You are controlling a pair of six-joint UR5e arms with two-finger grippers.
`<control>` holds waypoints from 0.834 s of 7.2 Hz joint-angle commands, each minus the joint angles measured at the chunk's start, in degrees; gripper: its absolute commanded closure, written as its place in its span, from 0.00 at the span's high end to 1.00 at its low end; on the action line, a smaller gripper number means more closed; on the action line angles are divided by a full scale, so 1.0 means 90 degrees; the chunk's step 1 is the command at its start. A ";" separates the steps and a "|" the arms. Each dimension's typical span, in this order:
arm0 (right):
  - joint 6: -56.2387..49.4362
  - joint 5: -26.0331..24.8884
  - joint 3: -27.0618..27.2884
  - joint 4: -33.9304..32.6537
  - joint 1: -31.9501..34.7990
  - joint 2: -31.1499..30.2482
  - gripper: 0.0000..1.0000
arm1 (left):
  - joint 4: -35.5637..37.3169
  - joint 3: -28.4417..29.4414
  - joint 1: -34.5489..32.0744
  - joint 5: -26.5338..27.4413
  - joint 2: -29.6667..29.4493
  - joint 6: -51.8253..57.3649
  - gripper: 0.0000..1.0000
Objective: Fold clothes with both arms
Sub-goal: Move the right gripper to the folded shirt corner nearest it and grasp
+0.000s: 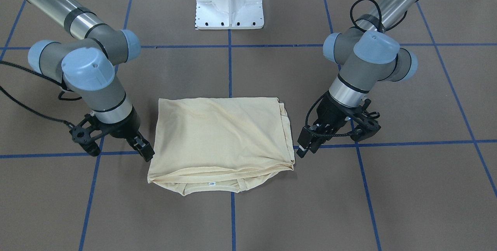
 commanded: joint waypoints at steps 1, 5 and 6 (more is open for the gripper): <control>0.1048 -0.0427 0.1193 0.0051 -0.0699 -0.0794 0.79 | 0.0002 -0.0124 -0.0006 0.0012 0.0129 0.0041 0.58; 0.1542 -0.1326 0.1626 0.0051 -0.1854 -0.1353 0.77 | 0.0012 -0.0115 -0.0016 0.0032 0.0149 0.0090 0.58; 0.1542 -0.1335 0.1577 0.0051 -0.1863 -0.1334 0.71 | 0.0012 -0.0105 -0.0016 0.0032 0.0217 0.0186 0.58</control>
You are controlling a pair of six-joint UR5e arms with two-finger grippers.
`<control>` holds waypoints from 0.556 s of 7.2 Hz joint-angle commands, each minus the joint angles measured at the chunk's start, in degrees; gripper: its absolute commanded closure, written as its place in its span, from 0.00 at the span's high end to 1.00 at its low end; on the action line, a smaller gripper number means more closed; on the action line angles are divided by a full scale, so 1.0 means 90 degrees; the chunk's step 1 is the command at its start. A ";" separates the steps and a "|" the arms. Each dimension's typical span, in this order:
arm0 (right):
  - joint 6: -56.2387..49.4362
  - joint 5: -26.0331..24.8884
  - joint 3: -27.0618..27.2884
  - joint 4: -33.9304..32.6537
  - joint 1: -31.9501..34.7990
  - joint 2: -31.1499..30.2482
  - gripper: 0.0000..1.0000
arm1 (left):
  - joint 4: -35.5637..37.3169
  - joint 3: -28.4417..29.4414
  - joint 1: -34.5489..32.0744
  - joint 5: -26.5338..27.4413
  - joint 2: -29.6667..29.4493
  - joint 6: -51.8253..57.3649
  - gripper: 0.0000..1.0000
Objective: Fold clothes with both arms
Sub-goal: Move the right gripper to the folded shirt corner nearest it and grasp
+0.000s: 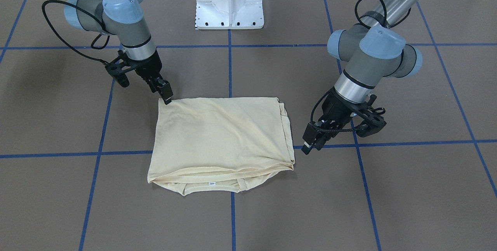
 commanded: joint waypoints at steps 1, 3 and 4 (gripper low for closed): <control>0.0010 -0.0067 -0.0058 0.0000 -0.0064 0.0013 0.65 | 0.0001 0.0005 -0.0003 0.0011 0.0114 0.0152 0.58; 0.0000 -0.0164 -0.0126 -0.0010 -0.0025 0.0062 0.58 | 0.0001 0.0005 -0.0003 0.0021 0.0163 0.0153 0.58; -0.0010 -0.0174 -0.0175 -0.0010 0.0004 0.0062 0.54 | 0.0001 -0.0005 -0.0013 0.0030 0.0202 0.0153 0.58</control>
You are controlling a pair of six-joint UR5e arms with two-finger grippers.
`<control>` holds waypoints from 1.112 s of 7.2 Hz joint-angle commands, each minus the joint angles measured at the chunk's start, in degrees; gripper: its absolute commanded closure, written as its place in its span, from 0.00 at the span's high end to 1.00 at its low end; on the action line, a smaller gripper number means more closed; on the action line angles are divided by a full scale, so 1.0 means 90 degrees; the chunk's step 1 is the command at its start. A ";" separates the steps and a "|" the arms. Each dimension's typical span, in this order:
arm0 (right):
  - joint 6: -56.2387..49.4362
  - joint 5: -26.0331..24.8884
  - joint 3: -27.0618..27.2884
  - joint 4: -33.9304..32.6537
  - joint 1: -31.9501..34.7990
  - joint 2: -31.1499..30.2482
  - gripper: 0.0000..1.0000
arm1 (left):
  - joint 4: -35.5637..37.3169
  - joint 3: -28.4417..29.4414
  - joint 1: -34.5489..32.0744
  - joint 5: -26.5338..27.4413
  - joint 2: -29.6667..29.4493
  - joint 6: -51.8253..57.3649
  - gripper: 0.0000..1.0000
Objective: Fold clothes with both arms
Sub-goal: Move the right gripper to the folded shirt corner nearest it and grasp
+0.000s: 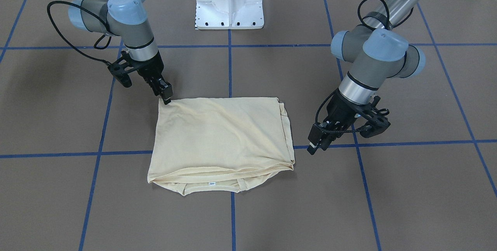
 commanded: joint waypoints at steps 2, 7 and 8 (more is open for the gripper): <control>0.0020 -0.0033 -0.0176 0.0006 0.0079 0.0120 0.00 | 0.0000 -0.0008 0.0003 0.0174 0.0096 0.0015 0.58; 0.0001 0.0464 0.1322 -0.0227 -0.0297 -0.0832 0.00 | 0.0000 -0.0241 0.0003 0.0117 0.0116 0.0015 0.55; 0.0001 0.0939 0.1753 -0.0218 -0.0688 -0.1243 0.00 | 0.0010 -0.0455 0.0003 0.0078 0.0106 0.0015 0.55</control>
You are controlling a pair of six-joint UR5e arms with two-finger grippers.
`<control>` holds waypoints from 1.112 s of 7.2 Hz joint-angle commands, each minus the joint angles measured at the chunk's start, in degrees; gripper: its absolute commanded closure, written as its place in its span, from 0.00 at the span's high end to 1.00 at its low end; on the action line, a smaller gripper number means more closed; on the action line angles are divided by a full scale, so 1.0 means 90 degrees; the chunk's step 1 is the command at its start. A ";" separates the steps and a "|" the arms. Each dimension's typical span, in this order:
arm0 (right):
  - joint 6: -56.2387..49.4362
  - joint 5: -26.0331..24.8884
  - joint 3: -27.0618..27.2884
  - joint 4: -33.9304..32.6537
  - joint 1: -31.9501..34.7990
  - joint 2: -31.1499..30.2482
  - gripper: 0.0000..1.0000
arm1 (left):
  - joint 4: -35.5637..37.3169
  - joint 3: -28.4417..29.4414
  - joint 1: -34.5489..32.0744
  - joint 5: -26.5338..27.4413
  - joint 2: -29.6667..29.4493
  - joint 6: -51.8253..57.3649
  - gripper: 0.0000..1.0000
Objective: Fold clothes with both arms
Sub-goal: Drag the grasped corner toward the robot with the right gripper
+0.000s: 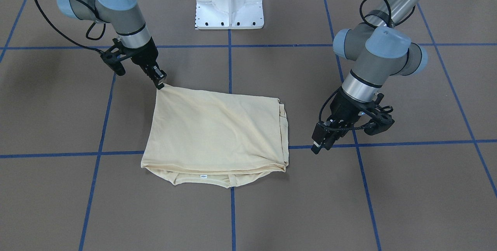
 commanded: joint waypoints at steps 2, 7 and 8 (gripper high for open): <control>0.0029 0.1342 0.0895 -0.0031 -0.1294 -0.0772 0.00 | 0.0250 -0.0829 0.0048 -0.0677 0.0016 -0.0078 0.55; 0.0449 0.1981 0.1305 0.0008 -0.0260 -0.0733 1.00 | 0.1267 -0.1770 0.1636 -0.0274 0.0456 -0.1003 0.68; 0.0352 0.2166 0.1247 0.0037 0.0424 -0.0578 1.00 | 0.1297 -0.1693 0.2027 0.0098 0.0466 -0.1045 0.67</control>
